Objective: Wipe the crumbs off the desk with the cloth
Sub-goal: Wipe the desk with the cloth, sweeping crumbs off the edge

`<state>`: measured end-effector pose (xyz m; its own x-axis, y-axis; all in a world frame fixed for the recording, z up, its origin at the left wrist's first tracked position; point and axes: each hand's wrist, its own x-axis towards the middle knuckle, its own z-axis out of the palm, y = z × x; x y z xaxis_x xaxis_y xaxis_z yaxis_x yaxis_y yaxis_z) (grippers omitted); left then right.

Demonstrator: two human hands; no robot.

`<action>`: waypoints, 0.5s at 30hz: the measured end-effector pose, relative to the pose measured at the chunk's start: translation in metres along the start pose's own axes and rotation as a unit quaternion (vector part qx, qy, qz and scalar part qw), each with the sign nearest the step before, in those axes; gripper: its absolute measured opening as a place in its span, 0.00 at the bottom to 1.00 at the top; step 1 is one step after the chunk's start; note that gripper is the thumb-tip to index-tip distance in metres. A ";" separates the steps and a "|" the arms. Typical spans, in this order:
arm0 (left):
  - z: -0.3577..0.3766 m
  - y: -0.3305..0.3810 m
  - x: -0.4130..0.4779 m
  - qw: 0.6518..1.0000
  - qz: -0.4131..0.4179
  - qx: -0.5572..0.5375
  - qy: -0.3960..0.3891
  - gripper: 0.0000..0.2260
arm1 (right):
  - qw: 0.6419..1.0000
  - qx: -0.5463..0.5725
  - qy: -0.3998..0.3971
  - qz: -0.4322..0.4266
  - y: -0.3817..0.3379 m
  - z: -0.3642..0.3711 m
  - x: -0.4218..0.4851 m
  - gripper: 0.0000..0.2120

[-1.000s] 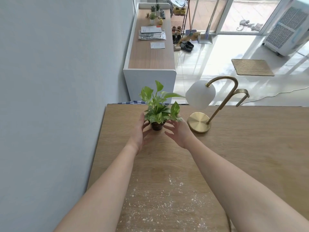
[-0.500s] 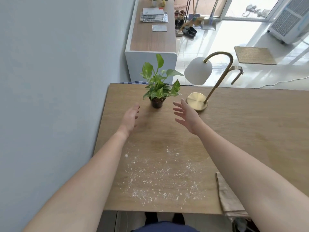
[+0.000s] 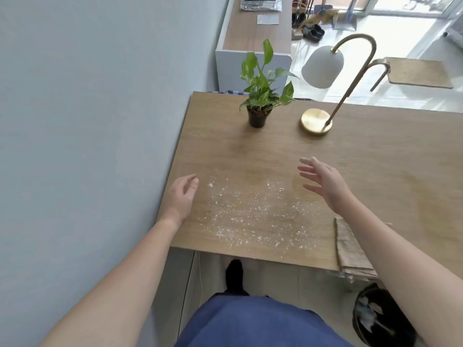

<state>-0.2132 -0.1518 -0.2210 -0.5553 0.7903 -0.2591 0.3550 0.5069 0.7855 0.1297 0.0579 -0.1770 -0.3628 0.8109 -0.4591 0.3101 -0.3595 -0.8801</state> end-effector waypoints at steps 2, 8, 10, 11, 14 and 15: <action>0.002 -0.021 -0.017 0.998 0.023 0.062 0.018 0.21 | 0.999 -0.030 0.018 -0.031 0.014 -0.006 -0.014 0.20; 0.013 -0.066 -0.046 0.978 0.037 0.199 0.045 0.23 | 0.962 -0.207 0.137 -0.115 0.076 -0.032 -0.066 0.18; 0.019 -0.069 -0.051 0.974 0.042 0.214 0.061 0.23 | 0.939 -0.278 0.169 -0.109 0.101 -0.045 -0.086 0.21; 0.022 -0.069 -0.052 0.972 0.043 0.222 0.068 0.23 | 0.928 -0.310 0.179 -0.103 0.113 -0.051 -0.093 0.22; 0.030 -0.076 -0.057 0.966 0.041 0.243 0.079 0.23 | 0.895 -0.399 0.181 -0.086 0.144 -0.064 -0.108 0.26; 0.029 -0.078 -0.056 0.965 0.041 0.246 0.081 0.23 | 0.885 -0.424 0.175 -0.080 0.152 -0.065 -0.111 0.26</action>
<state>-0.1874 -0.2257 -0.2843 -0.6058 0.7910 -0.0856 0.6951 0.5785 0.4268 0.2745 -0.0563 -0.2515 -0.2130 0.9668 -0.1414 0.8815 0.1277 -0.4547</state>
